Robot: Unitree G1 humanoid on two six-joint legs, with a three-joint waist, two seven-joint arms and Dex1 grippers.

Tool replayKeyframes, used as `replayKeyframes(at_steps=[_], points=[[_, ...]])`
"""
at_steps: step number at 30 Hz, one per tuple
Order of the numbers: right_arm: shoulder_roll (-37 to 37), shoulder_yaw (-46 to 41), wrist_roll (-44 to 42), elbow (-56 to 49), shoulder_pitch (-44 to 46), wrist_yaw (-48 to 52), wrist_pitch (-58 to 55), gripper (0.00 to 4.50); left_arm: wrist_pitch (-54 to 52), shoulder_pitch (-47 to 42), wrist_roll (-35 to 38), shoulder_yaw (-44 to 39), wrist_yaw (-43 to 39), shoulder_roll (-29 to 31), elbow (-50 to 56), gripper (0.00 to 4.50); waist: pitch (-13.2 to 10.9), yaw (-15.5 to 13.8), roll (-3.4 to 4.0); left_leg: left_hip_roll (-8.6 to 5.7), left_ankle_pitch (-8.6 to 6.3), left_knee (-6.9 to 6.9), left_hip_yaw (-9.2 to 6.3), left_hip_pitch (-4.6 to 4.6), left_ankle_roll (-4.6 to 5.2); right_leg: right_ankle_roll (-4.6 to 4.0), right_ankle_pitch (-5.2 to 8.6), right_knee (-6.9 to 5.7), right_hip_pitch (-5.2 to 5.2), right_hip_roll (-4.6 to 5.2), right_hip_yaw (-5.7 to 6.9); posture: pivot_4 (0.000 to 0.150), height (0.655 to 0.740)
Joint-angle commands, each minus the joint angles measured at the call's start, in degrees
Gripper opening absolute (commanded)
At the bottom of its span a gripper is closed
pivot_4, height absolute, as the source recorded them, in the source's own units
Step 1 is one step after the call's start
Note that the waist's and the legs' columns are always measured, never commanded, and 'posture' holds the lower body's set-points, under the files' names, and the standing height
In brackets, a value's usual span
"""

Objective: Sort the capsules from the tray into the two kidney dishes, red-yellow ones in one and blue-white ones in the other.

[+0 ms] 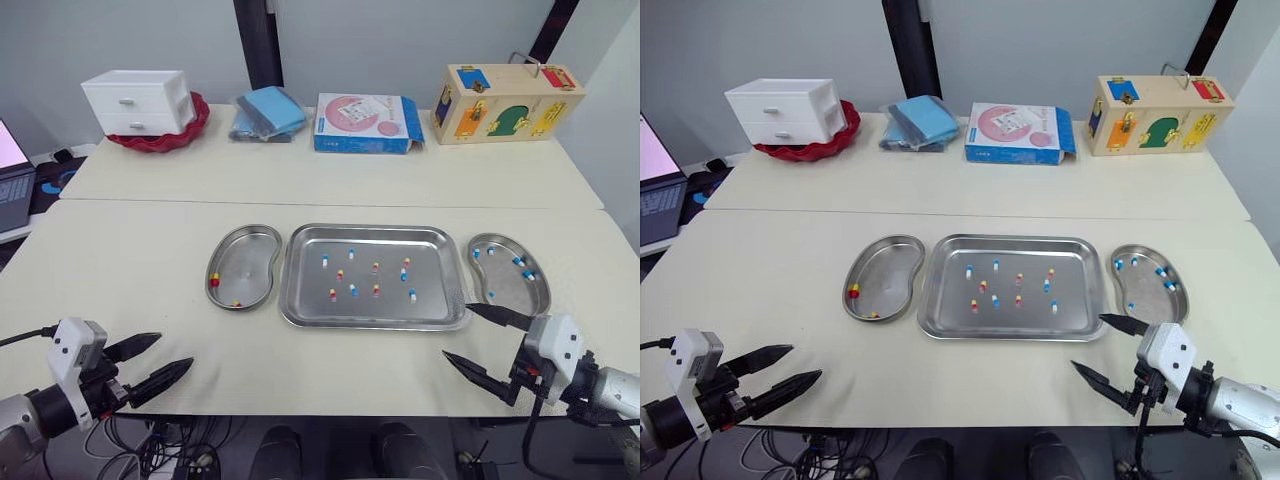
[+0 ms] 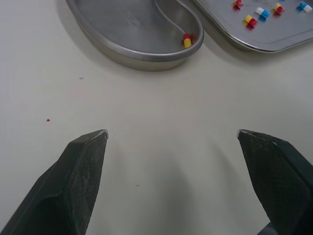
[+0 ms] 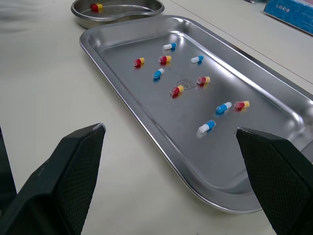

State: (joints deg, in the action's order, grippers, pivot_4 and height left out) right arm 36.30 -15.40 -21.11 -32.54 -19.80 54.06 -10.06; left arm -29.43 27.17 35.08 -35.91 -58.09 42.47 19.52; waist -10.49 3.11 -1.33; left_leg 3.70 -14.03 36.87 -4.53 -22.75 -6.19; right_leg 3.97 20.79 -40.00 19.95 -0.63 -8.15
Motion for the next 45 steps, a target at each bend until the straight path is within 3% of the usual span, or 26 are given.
replayKeyframes(at_steps=[1,9,18,21,23,31,34,36,45], points=[[1.1,1.7,0.6,2.6,0.9,2.4,4.2,4.5,1.6,-1.4,1.2,-0.6,-1.1,2.0,5.4,4.37,0.0,-0.1,-0.06,0.0,0.0,0.0,0.0,0.0,0.0,0.0,0.0,0.0,0.0,0.0,0.0,0.15,0.7302],[1.1,6.1,1.4,5.4,1.4,3.3,7.8,4.5,-3.9,-18.0,4.8,13.4,-0.4,6.7,11.4,4.37,0.0,-1.2,-0.06,-0.01,0.0,0.05,-0.02,0.06,0.0,0.0,0.0,0.0,-0.09,-0.01,0.03,0.15,0.7302],[1.0,7.3,0.0,3.1,2.0,1.3,6.1,4.5,-1.4,-41.8,-4.8,35.8,-2.6,3.7,-0.4,4.37,0.0,-1.2,-0.02,-0.03,0.0,0.07,-0.1,0.05,0.0,-0.01,-0.01,0.0,-0.17,-0.03,0.11,0.15,0.7302],[1.1,7.3,-0.2,2.5,2.1,0.6,5.4,4.5,0.6,-47.0,-8.3,40.8,-3.5,1.2,-5.5,3.85,0.0,-1.2,0.0,-0.03,0.0,0.06,-0.1,0.05,0.0,-0.01,-0.01,0.01,-0.16,-0.04,0.12,0.15,0.7302],[1.1,7.4,-0.2,2.0,2.1,0.1,4.9,4.5,2.2,-49.5,-10.6,43.8,-4.7,0.0,-8.3,3.26,0.0,-1.2,0.0,-0.04,0.0,0.07,-0.14,0.03,0.0,-0.01,-0.01,0.0,-0.15,-0.04,0.16,0.15,0.7302],[0.0,8.2,-0.1,-0.9,1.8,-3.1,3.0,4.5,7.4,-58.3,-18.6,51.5,-7.2,-5.3,-19.0,3.26,0.0,-1.3,0.0,-0.06,0.01,0.11,-0.23,-0.01,0.0,-0.01,-0.01,0.0,-0.19,-0.04,0.24,0.15,0.7302],[-0.1,8.4,-0.2,-2.2,1.4,-4.1,2.1,4.5,7.4,-61.1,-20.6,53.2,-7.4,-7.3,-22.1,2.71,0.0,-1.3,0.0,-0.07,0.01,0.1,-0.25,-0.02,0.0,-0.01,-0.01,0.01,-0.2,-0.03,0.26,0.15,0.7302],[-0.1,8.4,-0.4,-3.0,1.2,-4.6,1.5,4.5,7.2,-61.9,-21.8,54.1,-7.9,-7.8,-23.3,2.05,0.0,-1.3,0.0,-0.07,0.01,0.1,-0.27,-0.03,0.0,-0.01,-0.01,0.0,-0.2,-0.03,0.28,0.15,0.7302],[0.1,8.5,-1.0,-5.7,0.4,-6.1,0.1,4.5,5.2,-63.1,-25.8,56.2,-7.4,-9.7,-25.3,2.05,0.0,-1.3,0.0,-0.08,0.01,0.12,-0.37,-0.03,0.0,-0.01,-0.01,0.0,-0.25,-0.02,0.37,0.15,0.7302]])
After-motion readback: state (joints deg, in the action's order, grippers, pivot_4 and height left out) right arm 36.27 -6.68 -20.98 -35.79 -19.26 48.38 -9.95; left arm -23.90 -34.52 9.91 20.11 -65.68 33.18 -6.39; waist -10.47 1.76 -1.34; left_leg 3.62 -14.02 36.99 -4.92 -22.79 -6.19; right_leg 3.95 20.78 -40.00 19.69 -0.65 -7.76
